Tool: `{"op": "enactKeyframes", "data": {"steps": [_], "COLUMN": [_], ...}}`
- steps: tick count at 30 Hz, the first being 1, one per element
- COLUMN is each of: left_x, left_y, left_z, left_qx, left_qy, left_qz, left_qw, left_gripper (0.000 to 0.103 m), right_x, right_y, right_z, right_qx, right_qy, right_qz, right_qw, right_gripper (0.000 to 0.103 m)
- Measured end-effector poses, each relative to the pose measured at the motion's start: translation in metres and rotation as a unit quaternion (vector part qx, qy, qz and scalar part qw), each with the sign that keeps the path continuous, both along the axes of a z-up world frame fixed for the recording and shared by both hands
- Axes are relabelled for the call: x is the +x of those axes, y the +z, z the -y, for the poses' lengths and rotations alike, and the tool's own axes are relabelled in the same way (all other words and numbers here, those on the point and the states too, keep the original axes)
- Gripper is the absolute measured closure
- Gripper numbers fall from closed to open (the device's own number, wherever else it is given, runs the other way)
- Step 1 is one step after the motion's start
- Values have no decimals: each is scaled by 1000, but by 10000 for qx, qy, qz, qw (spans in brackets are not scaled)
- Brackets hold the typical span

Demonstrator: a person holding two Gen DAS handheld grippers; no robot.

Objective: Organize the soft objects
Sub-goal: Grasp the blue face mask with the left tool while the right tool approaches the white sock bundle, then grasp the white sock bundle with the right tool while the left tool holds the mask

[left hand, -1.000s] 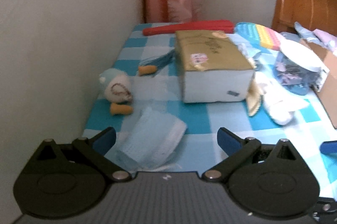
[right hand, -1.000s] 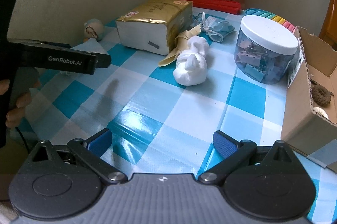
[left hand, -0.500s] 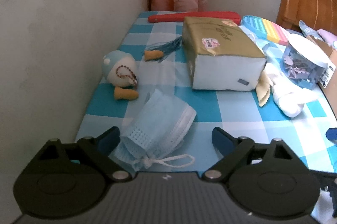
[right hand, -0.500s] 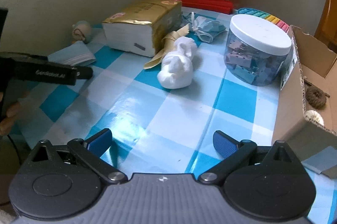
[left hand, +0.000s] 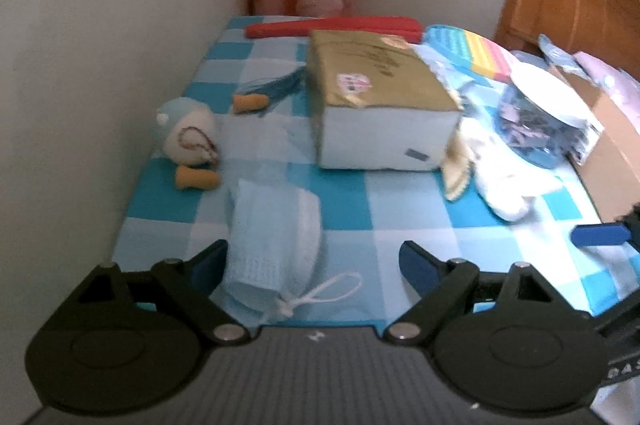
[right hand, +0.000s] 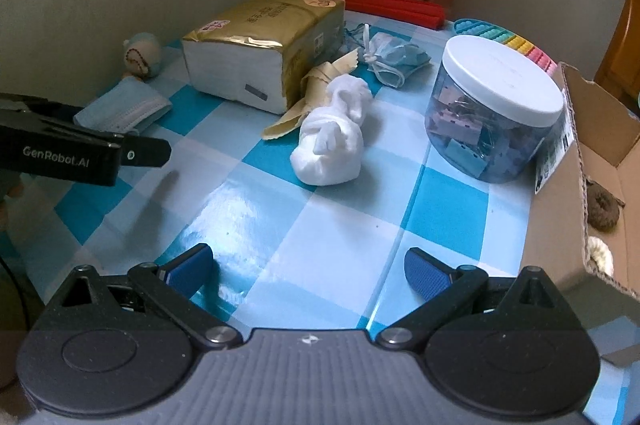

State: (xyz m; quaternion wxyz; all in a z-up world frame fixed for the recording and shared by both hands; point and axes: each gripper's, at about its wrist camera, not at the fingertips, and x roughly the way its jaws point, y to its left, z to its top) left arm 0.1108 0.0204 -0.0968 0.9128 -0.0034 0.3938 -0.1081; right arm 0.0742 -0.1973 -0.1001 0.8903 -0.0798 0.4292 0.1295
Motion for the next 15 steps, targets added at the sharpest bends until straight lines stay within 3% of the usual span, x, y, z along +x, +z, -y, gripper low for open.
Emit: {"op": "enactKeyframes", "data": {"steps": [4, 10, 15], "left_x": [2, 1, 4], "left_y": [-1, -2, -1], "left_z": [-7, -1, 1], "left_qx": [1, 325, 316], "left_qy": [211, 279, 268], "left_qz": [3, 67, 78], "left_qw": [9998, 9991, 9991], "left_gripper": [26, 31, 38], "right_x": [5, 21, 36], "right_y": [1, 3, 4], "right_z": [-2, -6, -12], "right_qx": [-1, 81, -65], "right_qy": [14, -61, -56], "right_qz": [19, 63, 253], "right_qw": [10000, 9999, 9996], "right_gripper": [0, 0, 0]}}
